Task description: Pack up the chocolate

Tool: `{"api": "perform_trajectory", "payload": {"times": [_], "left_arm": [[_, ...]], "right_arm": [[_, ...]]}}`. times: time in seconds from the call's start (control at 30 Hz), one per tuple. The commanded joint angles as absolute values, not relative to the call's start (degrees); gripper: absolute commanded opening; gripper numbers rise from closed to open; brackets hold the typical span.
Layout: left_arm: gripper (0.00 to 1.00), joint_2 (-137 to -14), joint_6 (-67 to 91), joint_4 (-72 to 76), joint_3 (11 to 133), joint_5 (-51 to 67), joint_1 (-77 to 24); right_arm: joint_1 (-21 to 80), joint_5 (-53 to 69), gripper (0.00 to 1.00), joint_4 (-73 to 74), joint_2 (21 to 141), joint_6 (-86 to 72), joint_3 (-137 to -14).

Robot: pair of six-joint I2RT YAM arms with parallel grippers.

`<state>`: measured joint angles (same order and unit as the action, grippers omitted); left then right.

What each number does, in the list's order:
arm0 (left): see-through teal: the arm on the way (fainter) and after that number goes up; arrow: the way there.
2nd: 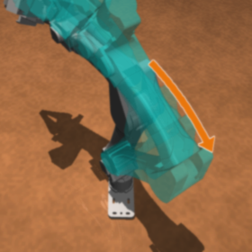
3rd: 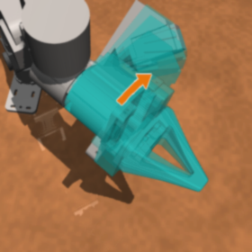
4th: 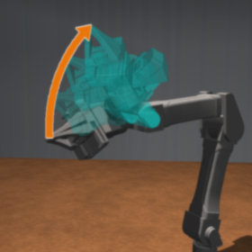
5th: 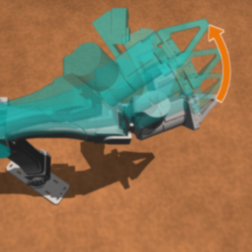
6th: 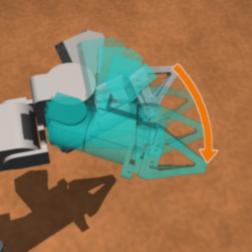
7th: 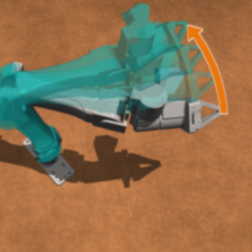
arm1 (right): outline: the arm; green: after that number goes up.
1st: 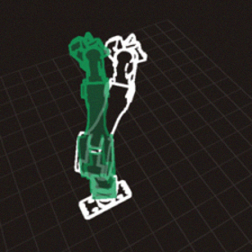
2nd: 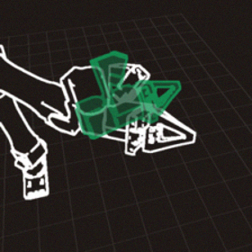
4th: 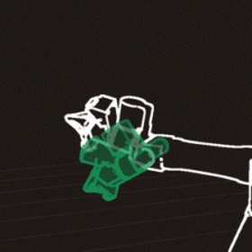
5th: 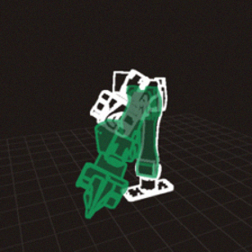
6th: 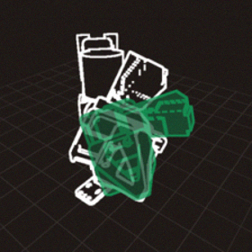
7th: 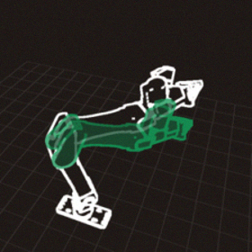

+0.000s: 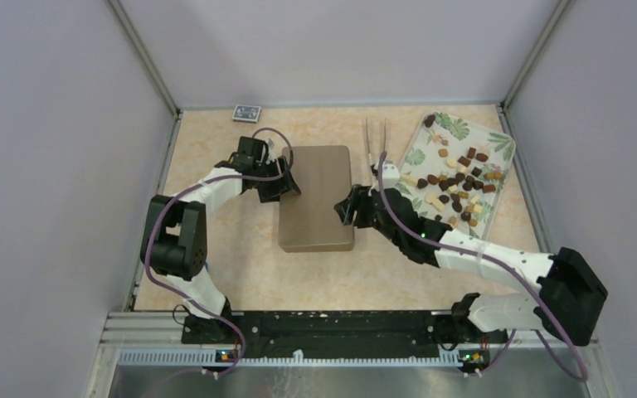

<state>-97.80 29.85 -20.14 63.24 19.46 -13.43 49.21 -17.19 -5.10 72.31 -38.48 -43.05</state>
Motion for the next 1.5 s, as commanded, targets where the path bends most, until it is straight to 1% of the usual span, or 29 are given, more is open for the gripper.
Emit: {"api": "perform_trajectory", "payload": {"times": [0.0,0.07,0.17,0.23,0.3,0.4,0.6,0.77,1.03,1.47], "left_arm": [[0.69,-98.88,29.27,-19.20,65.76,19.62,-13.80],[0.69,-99.32,29.03,-19.60,66.27,19.52,-13.80],[0.69,-99.54,28.92,-19.69,66.68,19.41,-13.80],[0.69,-99.82,28.83,-19.98,67.18,19.35,-13.80],[0.69,-100.08,28.81,-20.22,67.78,19.34,-13.80],[0.69,-100.21,28.83,-20.31,67.93,19.56,-13.80],[0.69,-100.62,28.75,-20.30,68.28,20.49,-13.89],[0.69,-100.81,28.26,-20.53,68.38,20.99,-14.06],[0.70,-100.34,27.95,-20.49,68.49,21.79,-14.28],[0.71,-100.61,27.60,-20.90,71.39,23.03,-14.94]], "right_arm": [[57.12,-17.96,0.56,-9.36,67.59,-30.72,-39.06],[59.80,-13.14,0.55,-10.70,67.79,-27.82,-38.90],[65.22,-9.70,0.54,-9.02,70.83,-23.26,-41.02],[69.28,-10.12,0.55,-7.32,73.71,-21.76,-42.91],[71.17,-11.32,0.55,-7.32,76.77,-22.08,-43.68],[71.62,-11.52,0.55,-10.99,81.04,-24.34,-44.07],[71.75,-19.20,0.56,-13.56,88.70,-29.73,-47.26],[71.72,-23.57,0.56,-14.87,92.06,-32.13,-48.81],[70.36,-29.84,0.56,-14.98,92.65,-35.18,-49.14],[69.98,-31.63,0.56,-17.48,90.67,-35.77,-47.11]]}}
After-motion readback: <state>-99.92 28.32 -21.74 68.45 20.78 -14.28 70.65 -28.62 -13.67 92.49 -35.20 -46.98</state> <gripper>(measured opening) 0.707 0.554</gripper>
